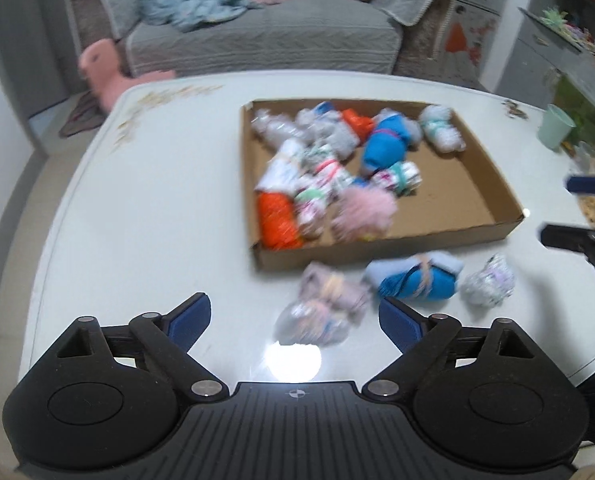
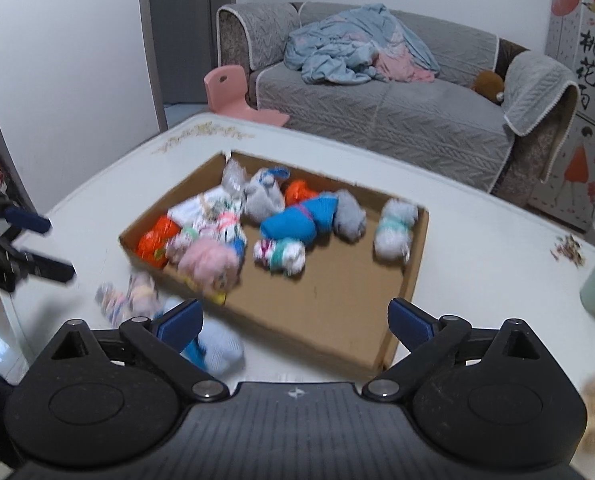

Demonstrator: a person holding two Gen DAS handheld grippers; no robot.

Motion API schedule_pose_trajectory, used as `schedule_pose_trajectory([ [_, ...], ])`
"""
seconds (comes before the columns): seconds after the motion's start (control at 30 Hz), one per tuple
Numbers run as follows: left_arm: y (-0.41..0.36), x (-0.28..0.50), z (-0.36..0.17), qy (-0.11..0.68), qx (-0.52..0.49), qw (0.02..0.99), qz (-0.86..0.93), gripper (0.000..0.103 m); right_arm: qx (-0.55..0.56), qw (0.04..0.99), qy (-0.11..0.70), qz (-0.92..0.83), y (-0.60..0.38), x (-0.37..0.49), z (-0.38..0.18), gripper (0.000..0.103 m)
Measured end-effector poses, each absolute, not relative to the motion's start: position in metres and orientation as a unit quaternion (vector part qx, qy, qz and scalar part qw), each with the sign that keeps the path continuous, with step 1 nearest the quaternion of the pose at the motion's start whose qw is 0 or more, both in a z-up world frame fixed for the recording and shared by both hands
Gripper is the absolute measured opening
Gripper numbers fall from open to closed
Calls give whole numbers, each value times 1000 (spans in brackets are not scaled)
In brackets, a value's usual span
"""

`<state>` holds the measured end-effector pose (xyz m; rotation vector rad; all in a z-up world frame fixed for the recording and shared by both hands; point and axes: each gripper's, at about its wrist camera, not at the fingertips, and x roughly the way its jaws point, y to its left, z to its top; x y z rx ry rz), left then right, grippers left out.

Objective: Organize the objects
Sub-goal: 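Move both open grippers back toward the remaining bundles, then grasp the clear striped bundle with left gripper while right grasps lilac bubble-wrap bundle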

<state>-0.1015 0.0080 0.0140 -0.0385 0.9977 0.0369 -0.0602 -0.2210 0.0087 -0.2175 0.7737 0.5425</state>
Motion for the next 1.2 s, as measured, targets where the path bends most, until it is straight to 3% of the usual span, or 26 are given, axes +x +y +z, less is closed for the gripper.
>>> schedule_pose_trajectory([
  [0.2,-1,-108,-20,492,1,870,25,94,-112,873,396,260,-222,-79,-14,100],
  [0.43,-6,-112,-60,463,-35,884,52,92,-144,857,412,273,-216,-79,-53,98],
  [0.8,-23,-101,-93,429,-10,901,63,91,-151,855,410,280,-204,-74,-78,98],
  [0.93,-25,-95,-94,419,-11,906,62,90,-153,854,415,275,-202,-70,-84,89],
  [1.0,-24,-92,-94,414,-17,908,56,82,-148,851,423,272,-202,-67,-86,75],
  [1.03,-23,-91,-93,412,-18,910,54,75,-144,849,430,272,-203,-65,-87,65],
  [1.07,-23,-92,-91,408,-15,911,51,67,-141,845,436,274,-203,-64,-88,61],
  [1.2,-23,-96,-91,406,-10,913,43,66,-144,841,441,280,-205,-68,-88,60],
])
